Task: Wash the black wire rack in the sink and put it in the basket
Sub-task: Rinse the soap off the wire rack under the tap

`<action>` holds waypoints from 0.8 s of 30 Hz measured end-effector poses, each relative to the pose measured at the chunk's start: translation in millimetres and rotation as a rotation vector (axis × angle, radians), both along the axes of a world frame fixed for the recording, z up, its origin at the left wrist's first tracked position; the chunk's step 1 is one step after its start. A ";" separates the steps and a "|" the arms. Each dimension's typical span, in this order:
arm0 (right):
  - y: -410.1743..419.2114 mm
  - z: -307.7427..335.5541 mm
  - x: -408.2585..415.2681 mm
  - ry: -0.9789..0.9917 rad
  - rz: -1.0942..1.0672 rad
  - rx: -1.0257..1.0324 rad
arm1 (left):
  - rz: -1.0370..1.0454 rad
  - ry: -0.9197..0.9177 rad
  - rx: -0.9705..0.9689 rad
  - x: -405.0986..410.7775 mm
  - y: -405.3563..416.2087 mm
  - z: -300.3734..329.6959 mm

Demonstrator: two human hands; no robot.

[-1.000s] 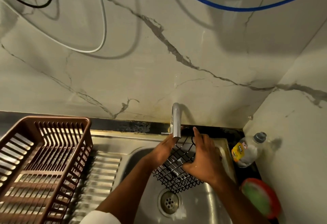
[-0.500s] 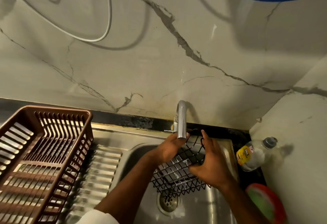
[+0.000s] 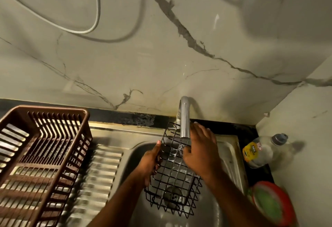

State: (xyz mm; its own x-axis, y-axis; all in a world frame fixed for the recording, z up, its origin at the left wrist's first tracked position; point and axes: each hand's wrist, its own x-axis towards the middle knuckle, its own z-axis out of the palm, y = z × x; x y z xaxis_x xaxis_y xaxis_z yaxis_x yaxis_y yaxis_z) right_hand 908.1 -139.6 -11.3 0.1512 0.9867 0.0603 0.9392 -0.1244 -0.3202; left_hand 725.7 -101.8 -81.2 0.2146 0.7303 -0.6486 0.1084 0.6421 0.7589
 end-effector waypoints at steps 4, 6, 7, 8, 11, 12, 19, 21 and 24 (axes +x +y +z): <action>-23.5 -21.0 -36.1 -0.079 -0.027 0.221 | 0.075 -0.039 -0.080 8.6 -15.7 -3.5; -33.8 -30.7 -53.3 -0.078 -0.037 0.155 | 0.156 -0.098 -0.130 13.9 -18.1 -3.9; -39.6 -34.9 -61.9 -0.080 -0.036 0.111 | 0.195 -0.133 -0.149 15.2 -18.3 -1.0; -47.0 -40.0 -69.2 -0.088 -0.018 0.083 | 0.205 -0.135 -0.160 16.3 -16.7 0.7; -72.8 -54.7 -81.2 -0.109 0.066 0.039 | 0.211 -0.053 -0.119 18.5 -12.0 -0.5; -76.4 -56.1 -81.5 -0.113 0.078 0.036 | 0.212 -0.037 -0.113 18.1 -11.5 -3.5; 1.6 -24.3 -59.2 -0.151 -0.054 0.073 | 0.184 -0.069 -0.130 23.2 -25.2 0.2; 10.5 -13.2 -59.9 -0.173 -0.028 0.013 | 0.201 -0.084 -0.159 24.8 -26.3 4.6; -9.1 -17.9 -69.6 -0.172 0.033 -0.015 | 0.184 -0.090 -0.102 22.8 -16.4 3.3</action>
State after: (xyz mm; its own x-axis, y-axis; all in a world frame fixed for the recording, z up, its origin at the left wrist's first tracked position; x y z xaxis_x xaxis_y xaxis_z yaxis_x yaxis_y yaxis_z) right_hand 838.5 -148.7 -29.2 0.1071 0.9919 0.0677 0.9836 -0.0957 -0.1531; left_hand 748.5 -118.2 -77.9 0.1446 0.6938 -0.7055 -0.0829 0.7190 0.6901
